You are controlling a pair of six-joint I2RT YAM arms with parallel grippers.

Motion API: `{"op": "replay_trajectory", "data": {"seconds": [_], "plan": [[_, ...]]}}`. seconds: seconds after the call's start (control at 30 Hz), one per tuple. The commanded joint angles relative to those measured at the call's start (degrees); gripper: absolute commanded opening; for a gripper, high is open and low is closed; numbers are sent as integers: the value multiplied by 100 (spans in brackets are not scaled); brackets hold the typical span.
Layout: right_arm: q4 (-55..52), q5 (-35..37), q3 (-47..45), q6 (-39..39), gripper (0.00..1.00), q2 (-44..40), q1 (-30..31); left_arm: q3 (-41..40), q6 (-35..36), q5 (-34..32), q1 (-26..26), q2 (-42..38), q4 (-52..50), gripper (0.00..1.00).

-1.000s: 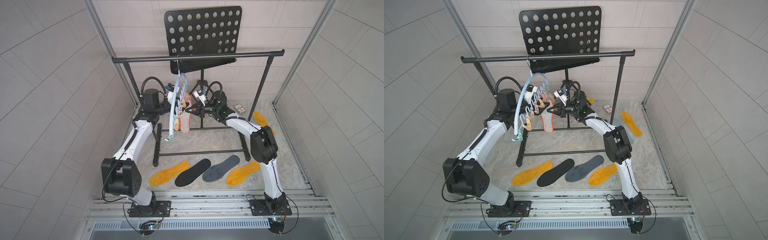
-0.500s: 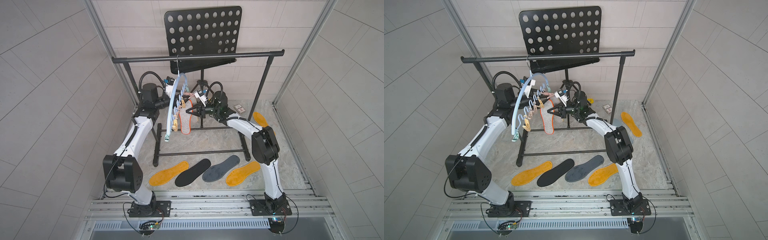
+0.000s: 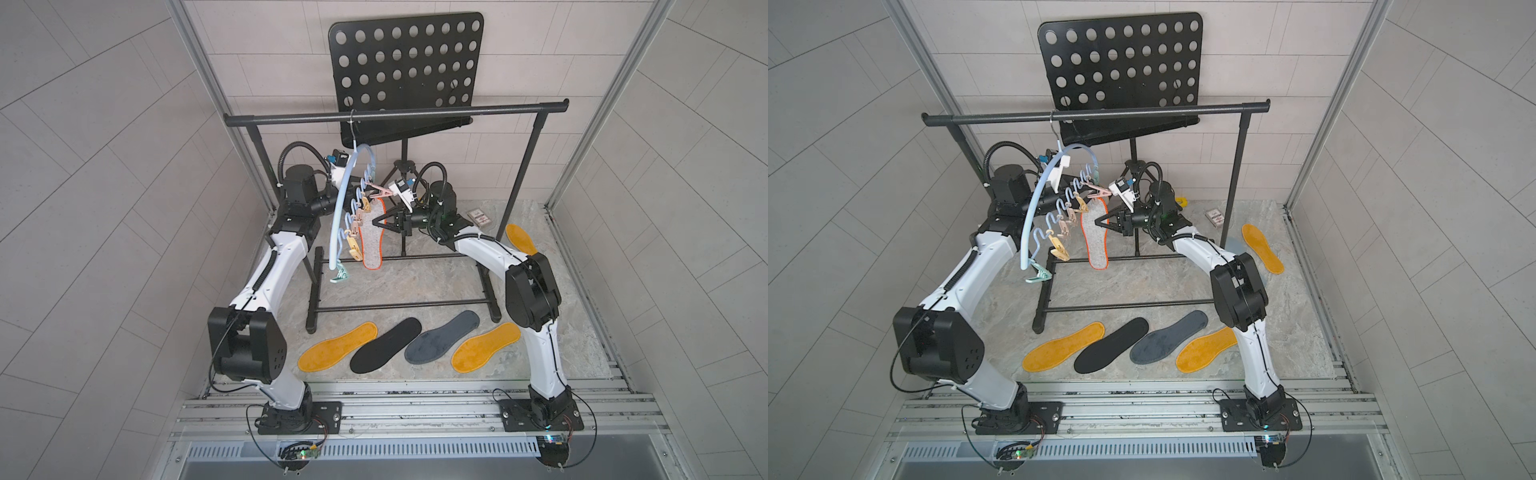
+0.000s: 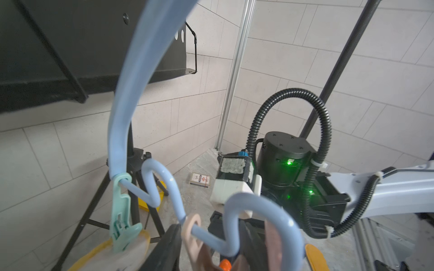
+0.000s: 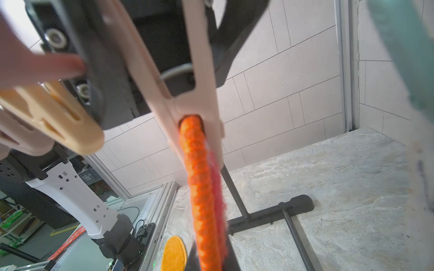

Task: Take the shoe insoles off the hanger
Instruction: Open the clamp at the hanger.

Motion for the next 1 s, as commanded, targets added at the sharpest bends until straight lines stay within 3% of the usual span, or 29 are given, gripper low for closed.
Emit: {"op": "replay_trajectory", "data": {"seconds": [0.0,0.23,0.53,0.7,0.97], "plan": [[8,-85,81,-69,0,-186,4,-18,-48,12,29,-106,272,34],[-304,-21,-15,-279,0,-236,3,18,-74,-49,25,-97,215,13],[-1196,826,-1457,-955,0,-1198,4,18,2,-271,23,-73,111,12],[-3842,2179,-2380,-2203,0,-2597,256,36,155,-407,23,-77,-143,12],[-6389,4342,-3717,-2163,0,-5413,209,88,577,-589,27,-81,-763,12]]}}
